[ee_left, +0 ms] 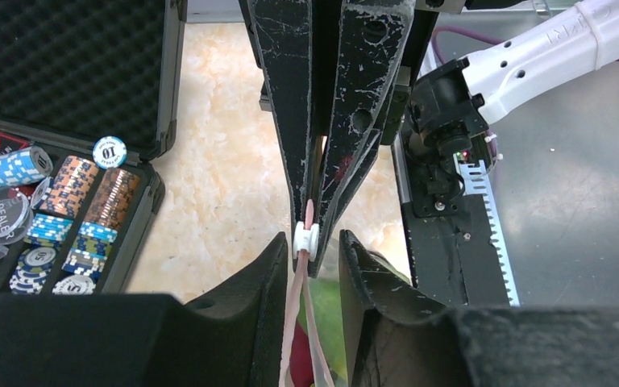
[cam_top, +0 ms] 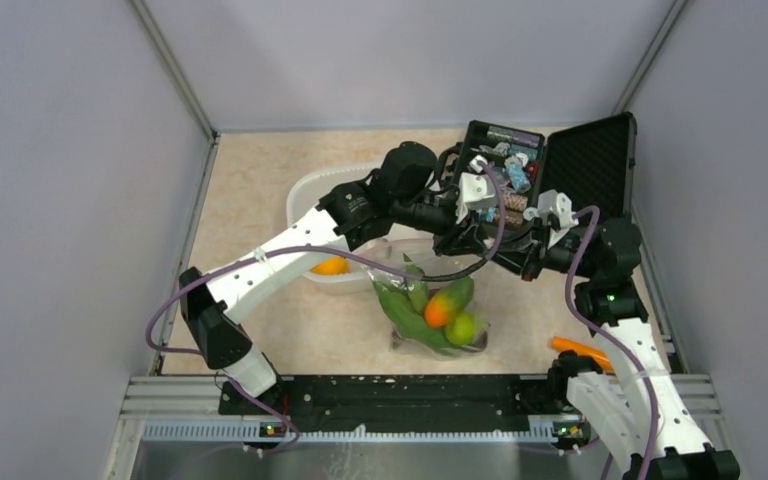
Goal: Place the food in the zip-top bag and seal the zipper
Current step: Zip the zipper food storage bag at the center of the board.
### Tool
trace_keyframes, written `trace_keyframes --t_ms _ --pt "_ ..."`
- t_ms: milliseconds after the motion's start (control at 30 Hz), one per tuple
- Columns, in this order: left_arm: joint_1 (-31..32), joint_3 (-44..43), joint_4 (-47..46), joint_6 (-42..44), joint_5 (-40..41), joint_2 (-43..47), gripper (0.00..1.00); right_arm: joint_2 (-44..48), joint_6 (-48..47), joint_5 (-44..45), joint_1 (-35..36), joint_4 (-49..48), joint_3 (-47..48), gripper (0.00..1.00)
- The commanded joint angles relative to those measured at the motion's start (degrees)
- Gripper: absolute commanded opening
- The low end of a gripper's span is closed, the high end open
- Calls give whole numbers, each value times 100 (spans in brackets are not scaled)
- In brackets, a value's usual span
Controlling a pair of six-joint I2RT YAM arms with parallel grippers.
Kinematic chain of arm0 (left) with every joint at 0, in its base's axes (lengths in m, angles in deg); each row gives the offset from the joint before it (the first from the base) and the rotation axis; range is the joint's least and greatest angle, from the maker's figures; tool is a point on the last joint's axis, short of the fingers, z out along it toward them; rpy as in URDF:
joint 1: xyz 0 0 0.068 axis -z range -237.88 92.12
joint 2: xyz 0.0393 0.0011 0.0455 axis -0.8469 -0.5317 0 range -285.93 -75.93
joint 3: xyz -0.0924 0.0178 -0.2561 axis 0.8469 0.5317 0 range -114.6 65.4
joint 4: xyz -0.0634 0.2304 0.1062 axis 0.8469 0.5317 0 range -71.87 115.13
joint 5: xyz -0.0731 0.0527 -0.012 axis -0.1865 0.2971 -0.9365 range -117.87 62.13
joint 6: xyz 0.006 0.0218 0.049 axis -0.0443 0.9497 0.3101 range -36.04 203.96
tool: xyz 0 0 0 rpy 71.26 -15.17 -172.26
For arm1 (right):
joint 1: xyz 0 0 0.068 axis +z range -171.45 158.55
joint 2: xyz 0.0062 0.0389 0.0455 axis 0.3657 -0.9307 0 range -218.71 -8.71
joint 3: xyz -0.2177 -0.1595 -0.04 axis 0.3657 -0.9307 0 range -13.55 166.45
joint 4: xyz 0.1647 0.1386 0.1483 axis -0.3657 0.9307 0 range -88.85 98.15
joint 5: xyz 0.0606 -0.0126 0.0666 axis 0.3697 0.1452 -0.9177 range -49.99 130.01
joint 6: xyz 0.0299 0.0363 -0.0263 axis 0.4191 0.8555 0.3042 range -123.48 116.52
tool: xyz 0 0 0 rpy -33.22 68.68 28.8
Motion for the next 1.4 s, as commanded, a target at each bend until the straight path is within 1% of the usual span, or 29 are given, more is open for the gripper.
trace_keyframes --t_ms 0,100,267,333,367,467,500,600,833,1167,1333,1367 --pt "-2 -70 15 43 -23 170 30 92 -97 20 60 -167 203 0" --pt "-1 -74 -88 -14 -73 145 20 100 -87 14 59 -167 198 0" --pt "-1 -46 -233 -133 -35 174 24 120 -108 30 63 -115 215 0" --pt "-1 -7 -281 -161 -78 192 19 118 -111 35 56 -114 212 0" --pt "-1 3 -278 -159 -78 187 18 118 -113 51 58 -110 212 0" --pt "-1 0 -193 -114 -26 176 3 118 -121 38 62 -110 216 0" --pt "-2 0 -168 -102 14 184 0 118 -131 50 64 -106 213 0" --pt "-1 38 -105 -8 129 228 0 131 -141 107 58 -97 198 0" --pt "-31 149 379 360 533 344 0 180 -286 154 63 120 280 0" --pt "-115 201 648 514 536 467 0 172 -331 58 59 186 303 0" --pt "-115 128 492 355 212 425 0 126 -176 -48 62 3 243 0" --pt "-108 82 476 325 127 394 0 94 -156 -83 64 -4 248 7"
